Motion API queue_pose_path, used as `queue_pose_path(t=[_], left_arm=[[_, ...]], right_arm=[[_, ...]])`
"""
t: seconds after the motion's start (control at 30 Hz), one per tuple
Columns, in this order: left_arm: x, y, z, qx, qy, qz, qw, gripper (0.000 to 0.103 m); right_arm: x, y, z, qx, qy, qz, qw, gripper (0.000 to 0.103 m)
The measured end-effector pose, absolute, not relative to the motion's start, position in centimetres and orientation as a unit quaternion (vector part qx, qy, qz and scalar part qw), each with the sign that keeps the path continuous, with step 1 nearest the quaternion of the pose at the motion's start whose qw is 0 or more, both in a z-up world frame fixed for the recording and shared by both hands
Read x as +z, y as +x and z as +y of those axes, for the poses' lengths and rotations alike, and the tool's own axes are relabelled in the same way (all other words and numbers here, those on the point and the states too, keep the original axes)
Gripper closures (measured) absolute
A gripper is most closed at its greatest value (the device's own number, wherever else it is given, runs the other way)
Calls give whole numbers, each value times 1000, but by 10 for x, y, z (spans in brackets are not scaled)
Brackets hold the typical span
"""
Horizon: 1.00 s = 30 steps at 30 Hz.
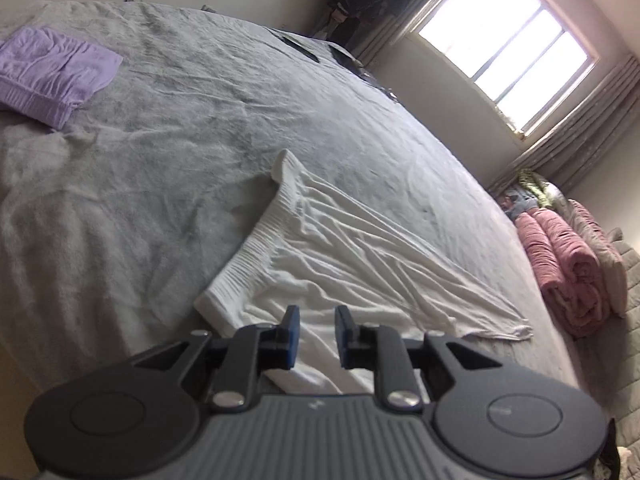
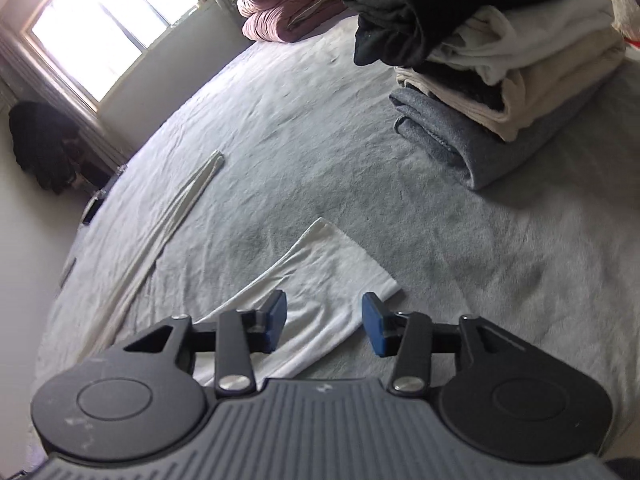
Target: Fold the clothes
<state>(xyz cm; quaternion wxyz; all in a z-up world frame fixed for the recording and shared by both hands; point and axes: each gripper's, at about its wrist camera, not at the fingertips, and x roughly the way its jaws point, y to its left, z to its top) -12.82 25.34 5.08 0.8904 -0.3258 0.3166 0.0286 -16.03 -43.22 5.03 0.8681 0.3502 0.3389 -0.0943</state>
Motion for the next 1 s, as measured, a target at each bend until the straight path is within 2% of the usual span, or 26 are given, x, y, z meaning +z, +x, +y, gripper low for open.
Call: queue_pose_path(t=[0.23, 0.43, 0.63, 0.73, 0.8, 0.87, 0.9, 0.93, 0.97, 1.0], left_arm=[[43, -133, 242, 66, -304, 337, 889, 79], [36, -136, 254, 92, -307, 348, 881, 79], [27, -140, 268, 105, -340, 351, 866, 74], [23, -138, 271, 100, -362, 346, 860, 63], [23, -132, 269, 106, -357, 342, 863, 61], [22, -125, 267, 113, -344, 343, 867, 68], [21, -121, 266, 115, -337, 345, 868, 84], [21, -118, 266, 116, -332, 348, 869, 96], [20, -116, 267, 114, -332, 348, 869, 101], [20, -117, 269, 114, -336, 342, 870, 101]], right_arm=[[34, -173, -442, -151, 394, 342, 840, 55], [29, -169, -436, -159, 382, 338, 845, 54], [23, -165, -430, -168, 369, 335, 850, 55], [21, -163, -427, -175, 369, 323, 854, 54], [20, -160, -425, -178, 366, 317, 856, 54], [20, -157, -422, -184, 352, 315, 862, 59], [20, -155, -420, -188, 343, 316, 865, 71], [20, -155, -420, -193, 341, 314, 865, 81], [19, -155, -420, -197, 341, 312, 865, 86], [20, -157, -421, -199, 344, 305, 865, 100]])
